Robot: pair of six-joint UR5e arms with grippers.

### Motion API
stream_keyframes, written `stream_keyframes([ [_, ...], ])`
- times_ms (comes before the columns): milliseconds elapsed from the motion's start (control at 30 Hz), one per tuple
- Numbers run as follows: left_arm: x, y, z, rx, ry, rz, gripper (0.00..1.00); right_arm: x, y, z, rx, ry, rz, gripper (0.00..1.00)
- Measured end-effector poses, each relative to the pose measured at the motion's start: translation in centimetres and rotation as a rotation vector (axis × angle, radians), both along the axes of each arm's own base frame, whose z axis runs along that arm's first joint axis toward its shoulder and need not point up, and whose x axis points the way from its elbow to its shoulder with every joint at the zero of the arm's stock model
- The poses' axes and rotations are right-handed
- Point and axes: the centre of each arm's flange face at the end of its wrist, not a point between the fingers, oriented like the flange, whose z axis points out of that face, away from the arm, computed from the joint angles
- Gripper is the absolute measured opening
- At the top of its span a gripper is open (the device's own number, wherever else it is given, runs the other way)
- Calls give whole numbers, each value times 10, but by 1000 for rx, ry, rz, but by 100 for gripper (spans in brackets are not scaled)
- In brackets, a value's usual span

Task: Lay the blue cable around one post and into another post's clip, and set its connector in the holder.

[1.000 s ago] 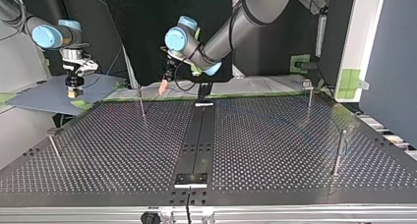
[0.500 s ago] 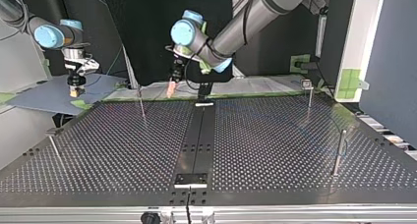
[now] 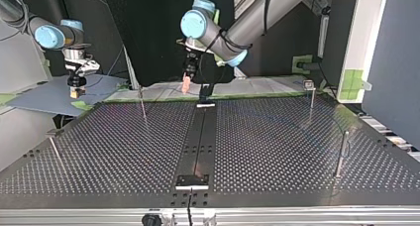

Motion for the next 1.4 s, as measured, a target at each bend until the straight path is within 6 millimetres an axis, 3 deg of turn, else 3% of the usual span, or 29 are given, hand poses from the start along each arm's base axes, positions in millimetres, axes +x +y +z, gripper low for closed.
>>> stream_keyframes([
  [367,-24,36,22,37,20,35,98,0,0,0,-1,-3,0,0],
  [867,-23,125,46,-79,93,195,98,-1,-1,-1,-4,-3,0,0],
  [1400,13,188,119,-347,18,249,98,0,0,-2,-3,-3,1,0],
])
